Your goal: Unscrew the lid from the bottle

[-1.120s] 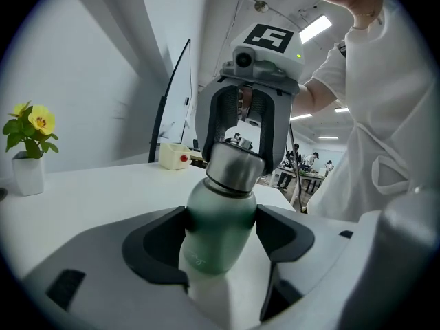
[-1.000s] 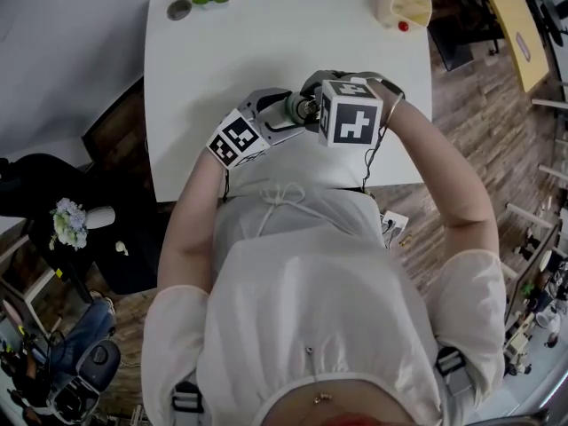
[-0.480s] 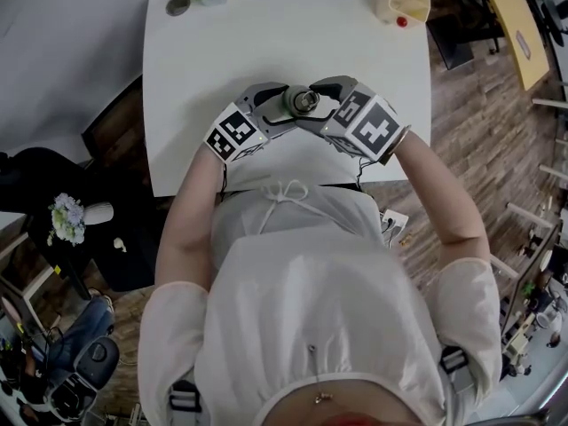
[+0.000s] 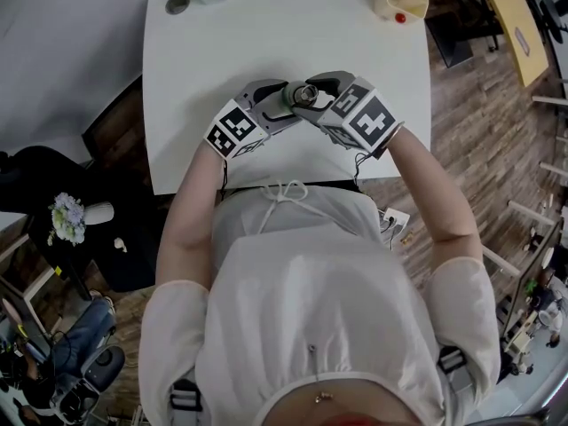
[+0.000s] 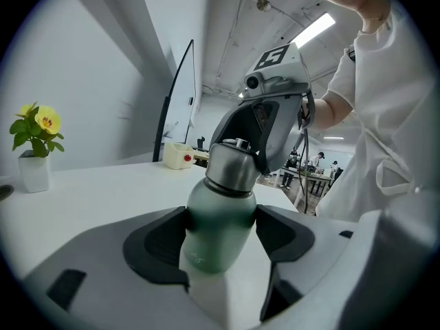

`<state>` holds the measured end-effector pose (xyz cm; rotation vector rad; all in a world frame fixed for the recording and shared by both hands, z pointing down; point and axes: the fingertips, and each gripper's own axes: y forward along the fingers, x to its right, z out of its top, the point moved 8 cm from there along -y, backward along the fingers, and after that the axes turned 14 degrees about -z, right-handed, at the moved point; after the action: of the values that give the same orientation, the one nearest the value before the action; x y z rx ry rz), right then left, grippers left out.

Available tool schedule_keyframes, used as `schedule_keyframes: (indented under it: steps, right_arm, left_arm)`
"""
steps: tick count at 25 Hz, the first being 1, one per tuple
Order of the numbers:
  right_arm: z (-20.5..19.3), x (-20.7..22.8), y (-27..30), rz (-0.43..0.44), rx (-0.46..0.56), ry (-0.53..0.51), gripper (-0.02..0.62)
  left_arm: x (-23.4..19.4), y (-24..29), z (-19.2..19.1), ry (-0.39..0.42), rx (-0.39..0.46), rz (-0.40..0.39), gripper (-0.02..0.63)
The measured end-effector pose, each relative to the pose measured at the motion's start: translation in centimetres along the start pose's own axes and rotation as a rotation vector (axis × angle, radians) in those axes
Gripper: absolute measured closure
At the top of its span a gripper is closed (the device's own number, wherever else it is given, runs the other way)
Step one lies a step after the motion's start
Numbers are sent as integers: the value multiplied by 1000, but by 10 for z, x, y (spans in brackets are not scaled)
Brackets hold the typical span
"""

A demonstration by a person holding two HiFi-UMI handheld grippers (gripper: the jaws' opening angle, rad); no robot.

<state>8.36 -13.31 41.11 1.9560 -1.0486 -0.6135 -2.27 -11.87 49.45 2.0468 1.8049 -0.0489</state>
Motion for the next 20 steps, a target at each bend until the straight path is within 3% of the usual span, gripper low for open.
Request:
schedule_keyframes:
  steps: [4,10,12,15,20]
  right_arm:
    - [1,9,5,103,-14,-81,353]
    - [16,11,11,260,-96,-389,351]
    - [18,12,13,292,-101,-447,351]
    - [19,12,14,285,-110,-450,350]
    - [9,9,6,155,-37,-324,322]
  left_arm:
    - [0,0,0,-3,2,-3,270]
    - [-1,-1,-1,-11,6,-2,270]
    - [-1,0,-1,-13,7,-1,270]
    - [-2,-1,-2,-19,9,3,270]
    - [-1,0,-2,-28,15,12,270]
